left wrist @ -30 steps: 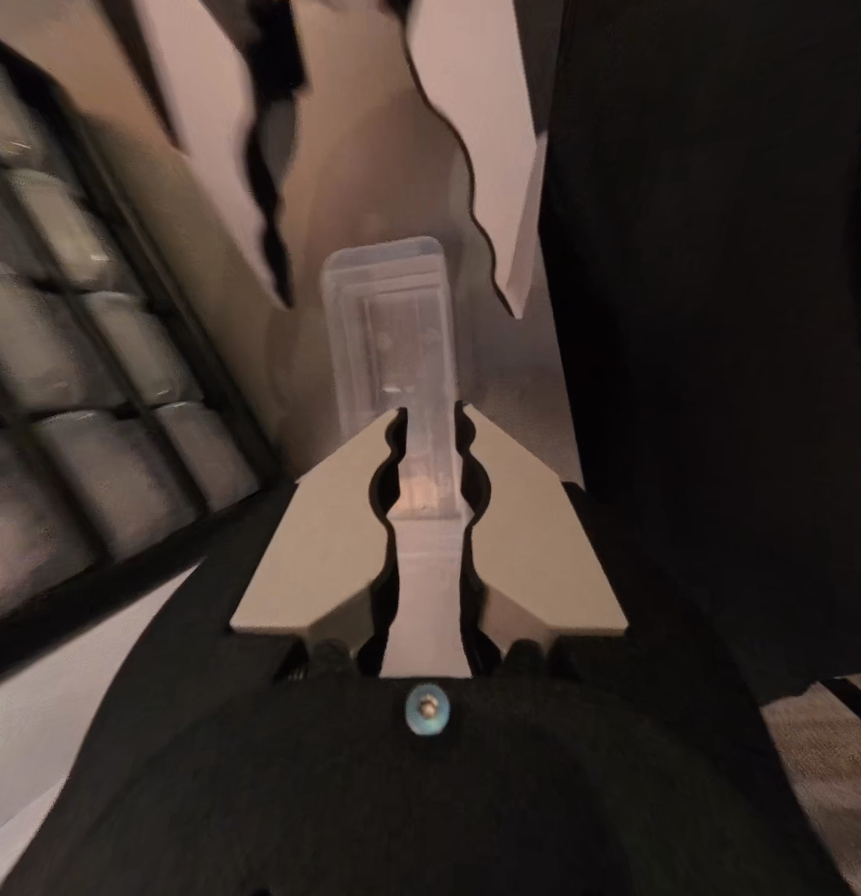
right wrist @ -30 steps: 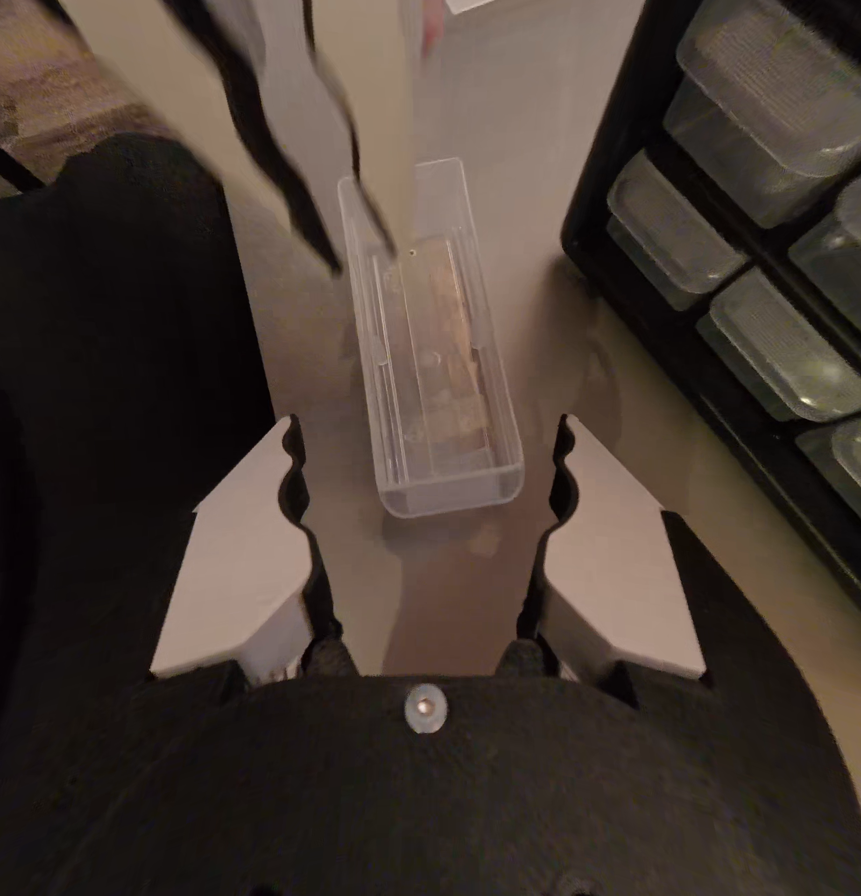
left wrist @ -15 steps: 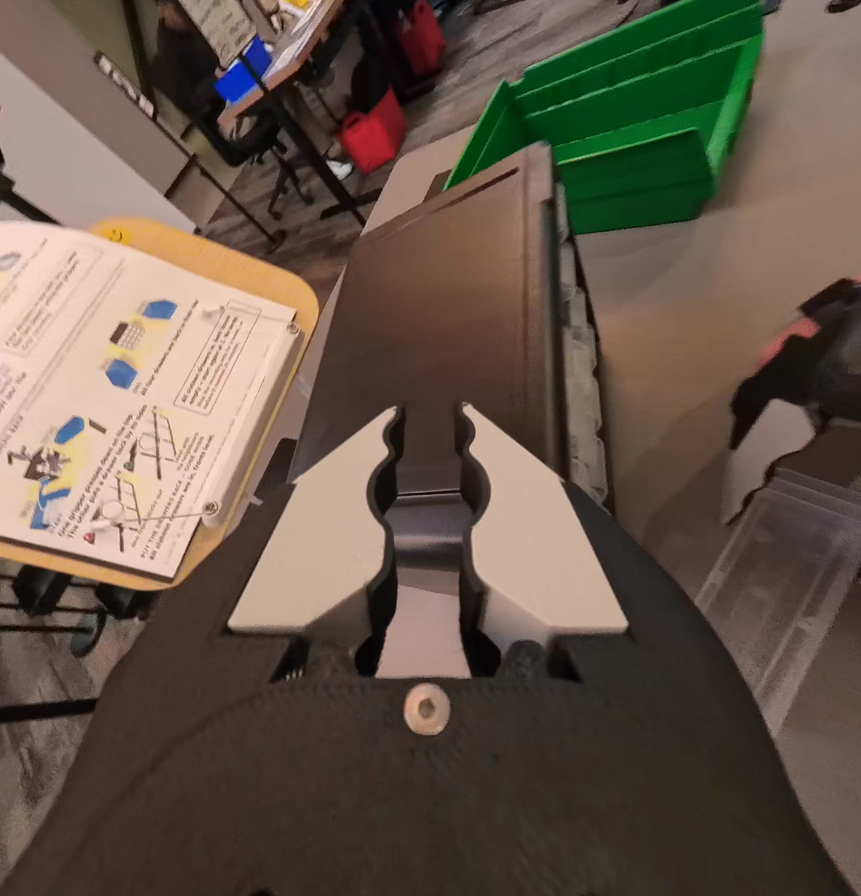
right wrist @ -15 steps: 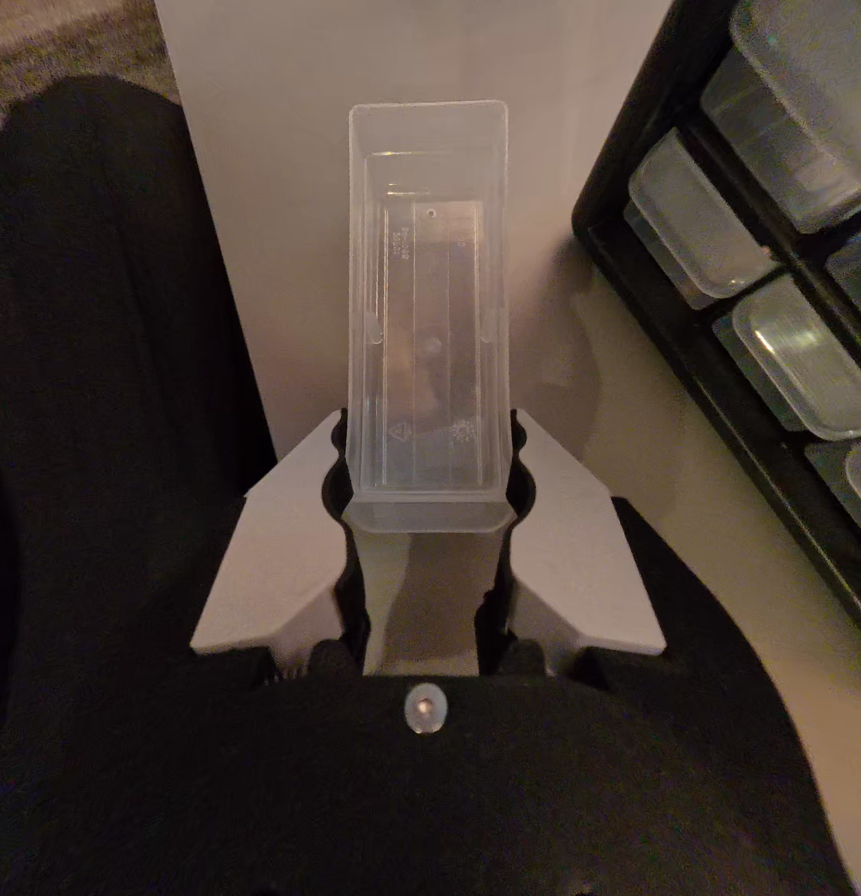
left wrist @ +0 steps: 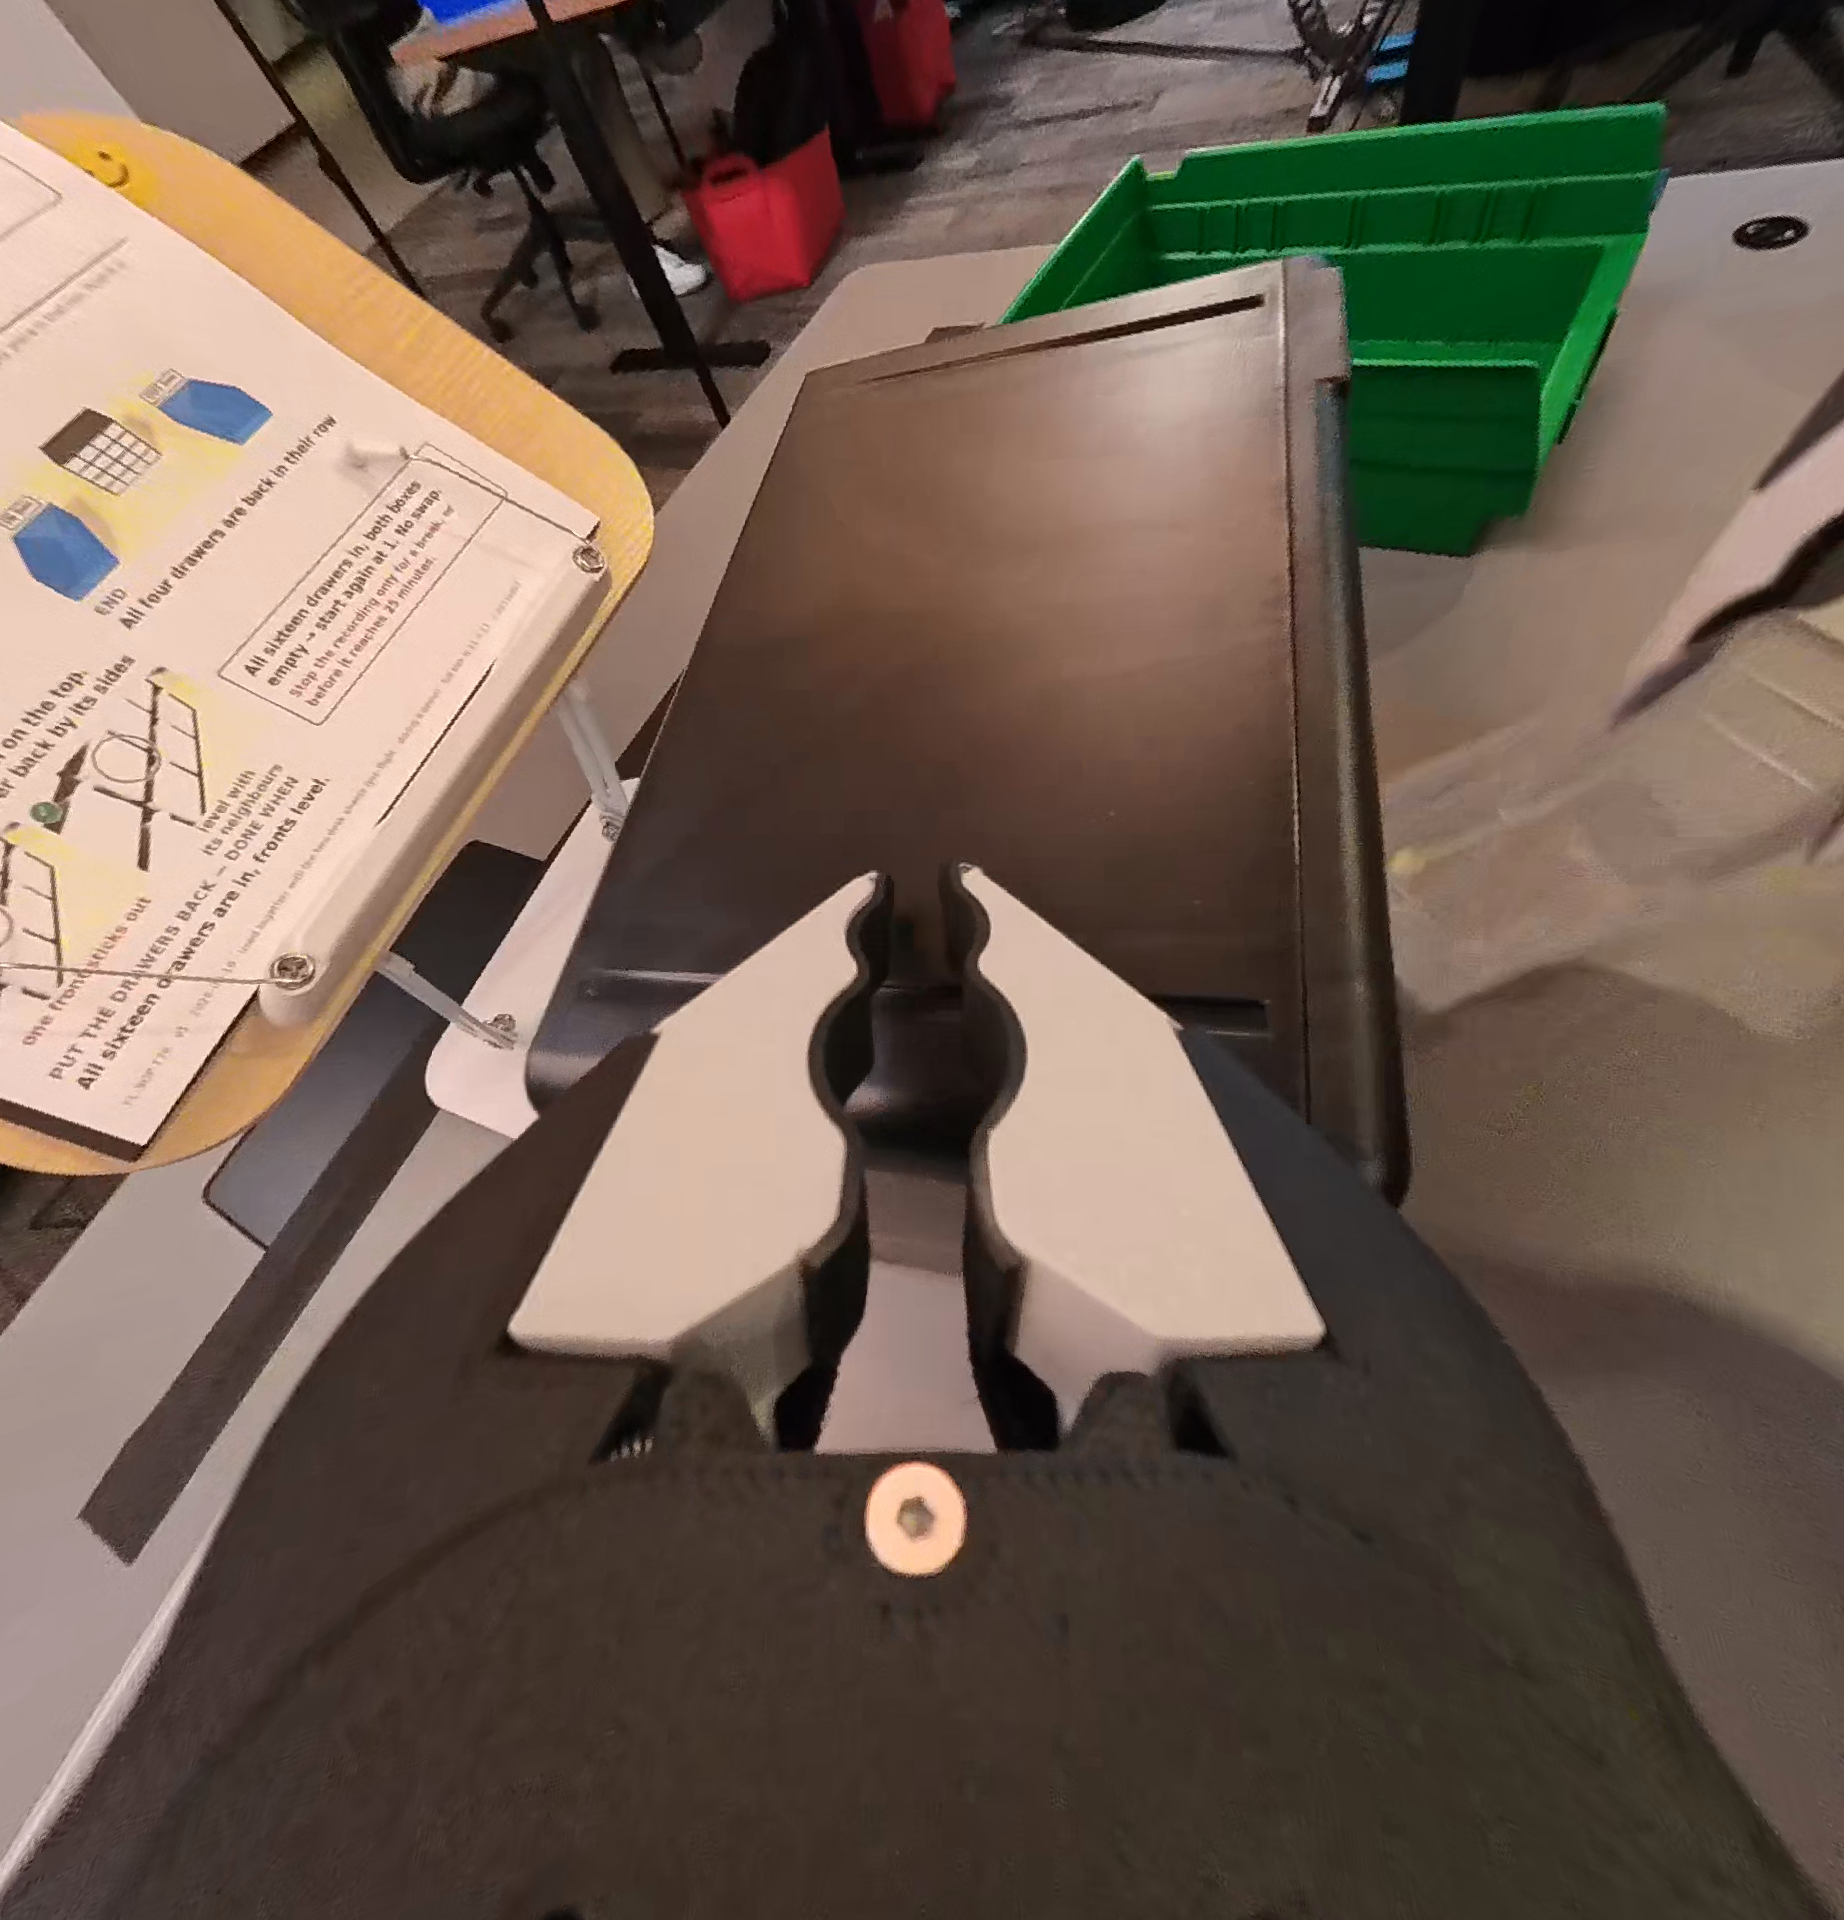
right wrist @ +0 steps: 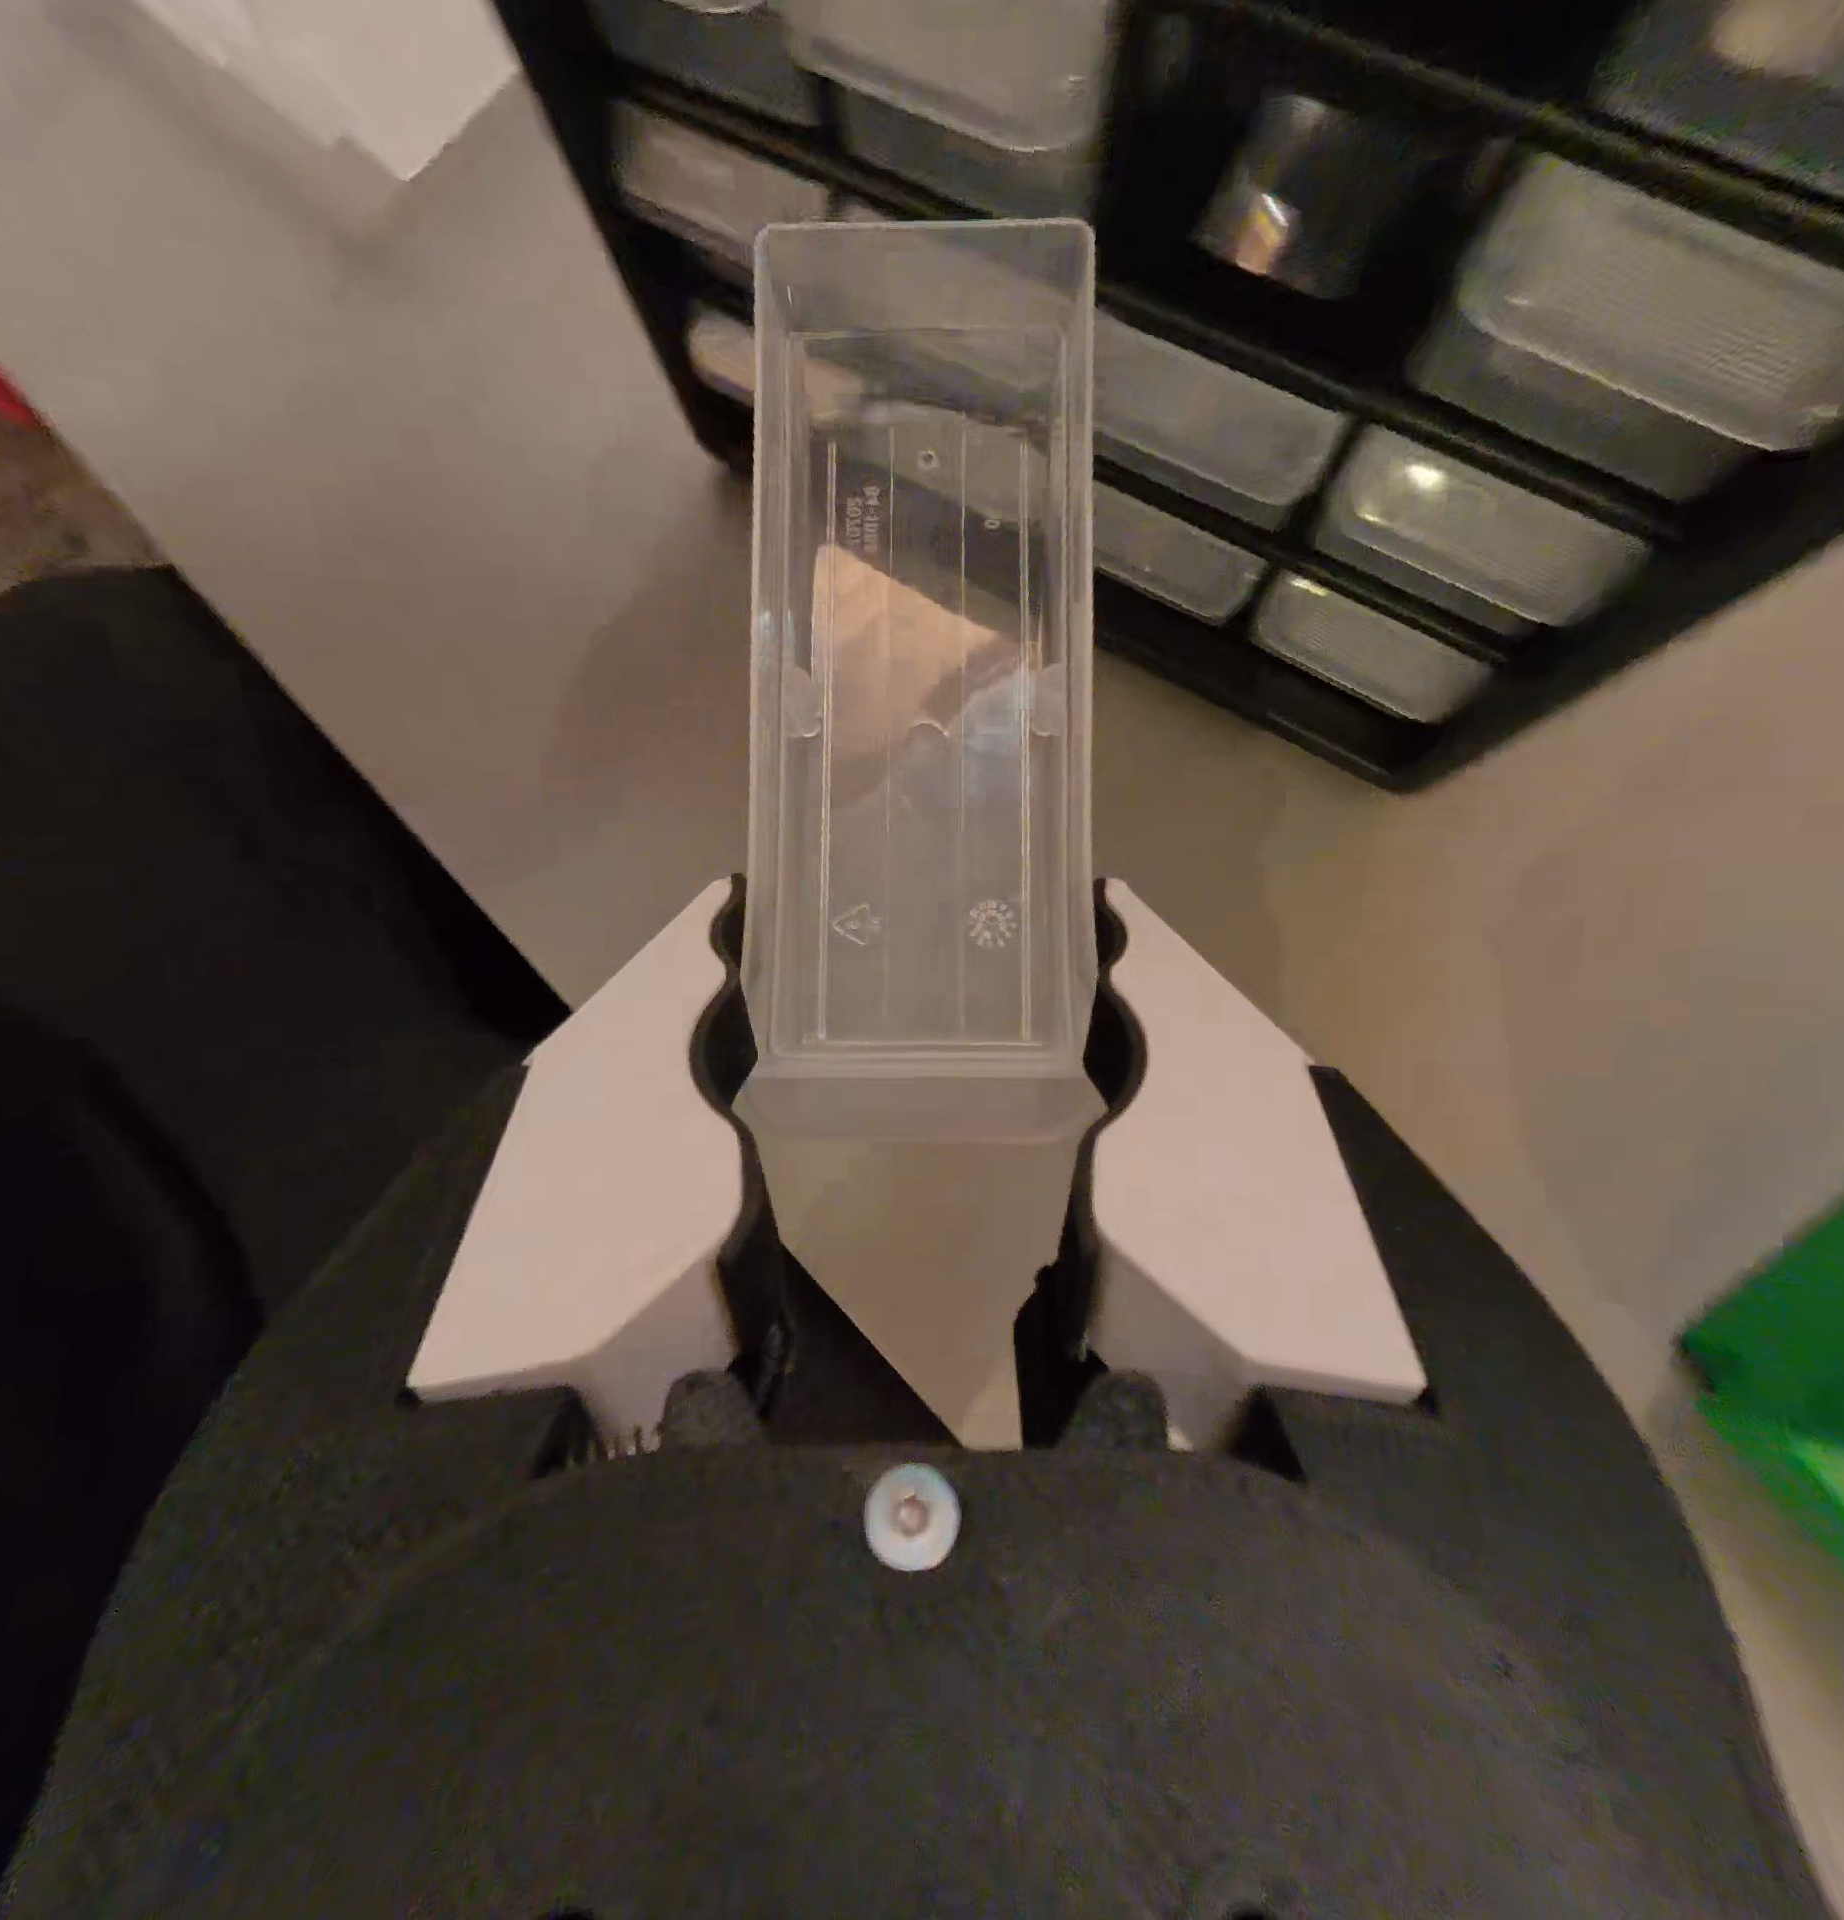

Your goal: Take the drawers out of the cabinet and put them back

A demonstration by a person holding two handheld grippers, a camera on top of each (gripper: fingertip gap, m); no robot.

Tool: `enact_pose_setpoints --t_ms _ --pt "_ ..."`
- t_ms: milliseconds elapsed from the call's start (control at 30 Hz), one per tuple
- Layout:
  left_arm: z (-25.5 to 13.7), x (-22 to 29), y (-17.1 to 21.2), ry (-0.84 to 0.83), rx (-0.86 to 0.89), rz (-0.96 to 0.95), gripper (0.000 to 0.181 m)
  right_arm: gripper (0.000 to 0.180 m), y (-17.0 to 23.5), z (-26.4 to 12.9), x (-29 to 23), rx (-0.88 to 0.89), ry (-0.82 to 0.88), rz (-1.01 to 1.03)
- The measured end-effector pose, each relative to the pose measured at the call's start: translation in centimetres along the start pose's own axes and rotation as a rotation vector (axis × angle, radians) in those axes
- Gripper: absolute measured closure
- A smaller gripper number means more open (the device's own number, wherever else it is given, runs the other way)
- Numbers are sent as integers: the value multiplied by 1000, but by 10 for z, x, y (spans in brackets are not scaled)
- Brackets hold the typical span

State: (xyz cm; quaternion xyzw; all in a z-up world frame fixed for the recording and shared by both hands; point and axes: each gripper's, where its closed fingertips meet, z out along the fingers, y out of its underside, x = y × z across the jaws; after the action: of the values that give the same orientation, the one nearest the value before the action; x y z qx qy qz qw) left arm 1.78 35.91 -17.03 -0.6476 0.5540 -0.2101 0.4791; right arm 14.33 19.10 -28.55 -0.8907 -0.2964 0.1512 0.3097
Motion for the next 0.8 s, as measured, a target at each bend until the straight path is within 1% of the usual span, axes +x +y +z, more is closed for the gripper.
enact_pose_setpoints --t_ms 233,400,567,667,800 --pt "0 3 1 23 -8 -3 177 117 -8 -14 36 26 157 159" --pt "1 4 0 39 1 -13 179 117 -16 -16 36 55 204 209" --pt "1 5 0 40 2 -7 180 117 -18 -14 33 41 229 214" --pt "2 6 -1 43 3 -7 180 117 -24 -15 35 78 234 249" --pt "2 7 -1 44 4 -1 180 118 -31 -12 34 142 291 252"
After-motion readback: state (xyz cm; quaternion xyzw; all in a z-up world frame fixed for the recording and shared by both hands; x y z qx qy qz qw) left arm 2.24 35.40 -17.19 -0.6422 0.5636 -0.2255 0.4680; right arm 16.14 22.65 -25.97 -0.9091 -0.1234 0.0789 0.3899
